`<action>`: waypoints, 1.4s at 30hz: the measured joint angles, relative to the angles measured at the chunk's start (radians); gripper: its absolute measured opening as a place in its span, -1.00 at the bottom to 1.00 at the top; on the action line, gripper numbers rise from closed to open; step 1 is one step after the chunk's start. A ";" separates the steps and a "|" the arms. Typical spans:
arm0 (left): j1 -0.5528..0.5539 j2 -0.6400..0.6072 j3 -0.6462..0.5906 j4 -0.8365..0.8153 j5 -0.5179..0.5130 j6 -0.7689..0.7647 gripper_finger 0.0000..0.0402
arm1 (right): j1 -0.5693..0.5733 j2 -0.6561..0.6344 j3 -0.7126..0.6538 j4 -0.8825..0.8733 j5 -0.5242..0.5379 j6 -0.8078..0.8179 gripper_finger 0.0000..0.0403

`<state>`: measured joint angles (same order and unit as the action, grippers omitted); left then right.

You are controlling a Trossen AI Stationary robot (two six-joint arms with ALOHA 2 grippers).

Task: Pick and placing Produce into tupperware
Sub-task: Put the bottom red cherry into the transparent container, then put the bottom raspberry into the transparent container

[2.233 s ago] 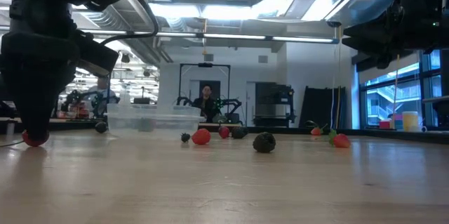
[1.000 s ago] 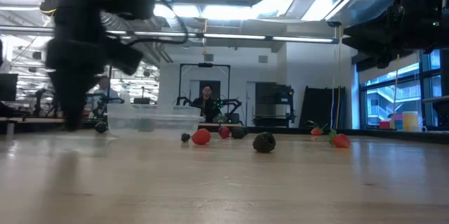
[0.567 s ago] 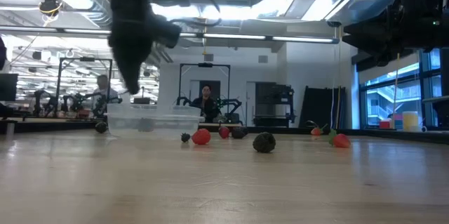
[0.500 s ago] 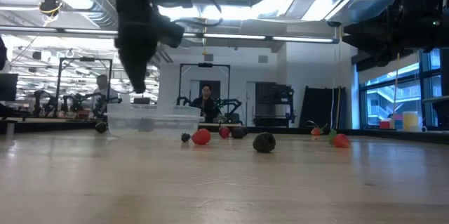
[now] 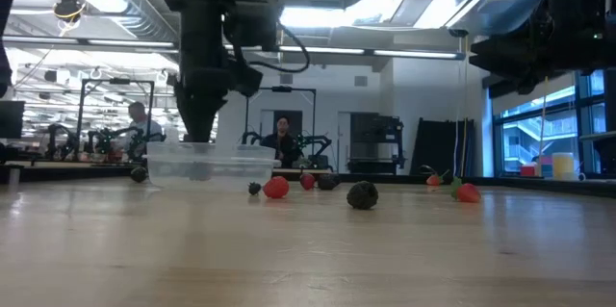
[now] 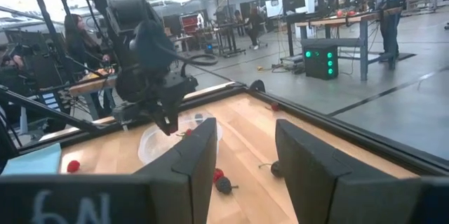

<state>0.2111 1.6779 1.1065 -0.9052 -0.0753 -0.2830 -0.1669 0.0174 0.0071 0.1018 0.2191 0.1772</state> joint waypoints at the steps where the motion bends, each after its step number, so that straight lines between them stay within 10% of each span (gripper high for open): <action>1: 0.000 0.008 0.000 0.005 0.000 0.000 -0.63 | 0.000 0.000 0.000 -0.002 0.000 0.000 -0.26; 32: -0.001 0.031 0.000 0.067 -0.017 0.005 -0.13 | 0.000 0.000 0.000 -0.010 -0.001 0.003 -0.26; 42: -0.076 -0.141 0.000 -0.092 -0.025 -0.177 -0.05 | 0.000 0.000 0.000 -0.008 -0.001 0.005 -0.26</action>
<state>0.1351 1.5372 1.1065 -0.9976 -0.0999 -0.4598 -0.1669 0.0174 0.0071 0.0941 0.2180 0.1818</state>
